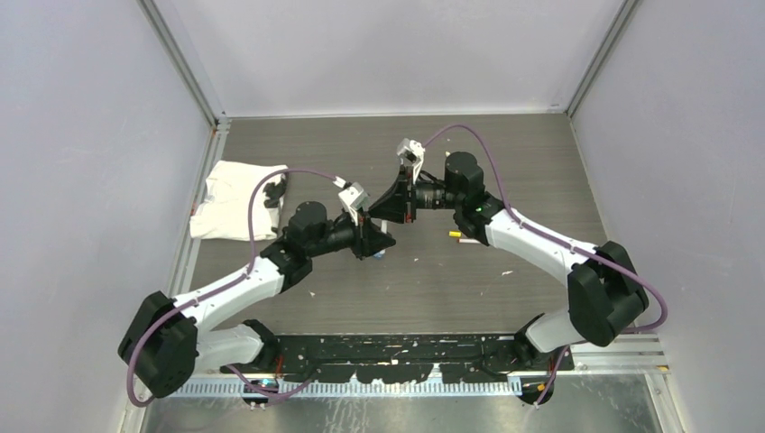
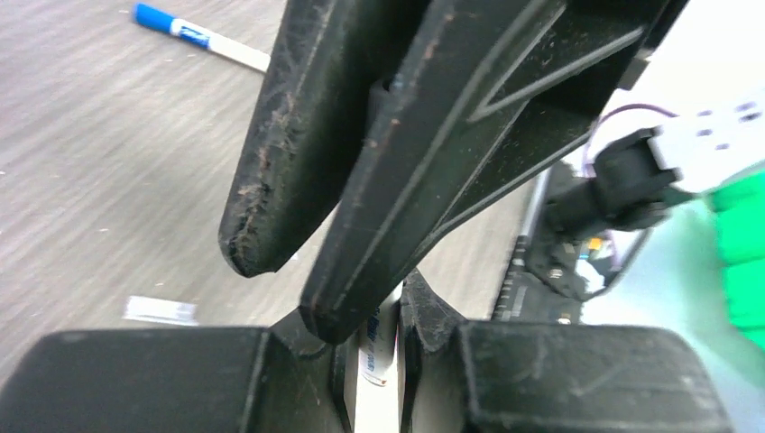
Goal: Insert the pens into the pen caps
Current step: Press the pen cap onto the pen.
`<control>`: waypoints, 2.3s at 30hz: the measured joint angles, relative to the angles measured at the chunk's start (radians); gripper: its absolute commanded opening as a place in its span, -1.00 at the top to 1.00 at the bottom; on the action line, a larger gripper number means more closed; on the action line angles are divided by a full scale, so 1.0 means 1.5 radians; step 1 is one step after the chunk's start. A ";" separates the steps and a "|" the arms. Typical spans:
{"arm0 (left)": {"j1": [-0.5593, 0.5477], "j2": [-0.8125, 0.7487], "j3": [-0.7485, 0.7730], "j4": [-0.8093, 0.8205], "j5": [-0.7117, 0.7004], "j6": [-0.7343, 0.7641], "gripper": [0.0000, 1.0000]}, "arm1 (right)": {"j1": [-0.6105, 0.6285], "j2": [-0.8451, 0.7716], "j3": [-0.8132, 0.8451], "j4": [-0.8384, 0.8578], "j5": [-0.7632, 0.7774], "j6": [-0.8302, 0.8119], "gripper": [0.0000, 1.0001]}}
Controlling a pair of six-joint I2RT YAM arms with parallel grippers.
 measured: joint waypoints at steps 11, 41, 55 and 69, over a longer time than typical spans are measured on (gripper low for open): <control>0.087 0.016 0.007 0.091 0.259 -0.181 0.99 | 0.014 -0.011 0.023 0.009 -0.019 -0.013 0.99; -0.062 -0.001 0.010 0.025 -0.203 0.184 0.99 | -0.002 0.015 -0.004 0.076 0.034 0.058 0.98; -0.027 -0.048 -0.042 0.143 -0.032 -0.046 0.99 | 0.001 -0.028 -0.028 0.123 -0.033 0.098 0.99; -0.047 -0.050 0.011 0.068 -0.081 0.151 0.99 | -0.009 -0.012 -0.011 0.184 -0.071 0.118 0.42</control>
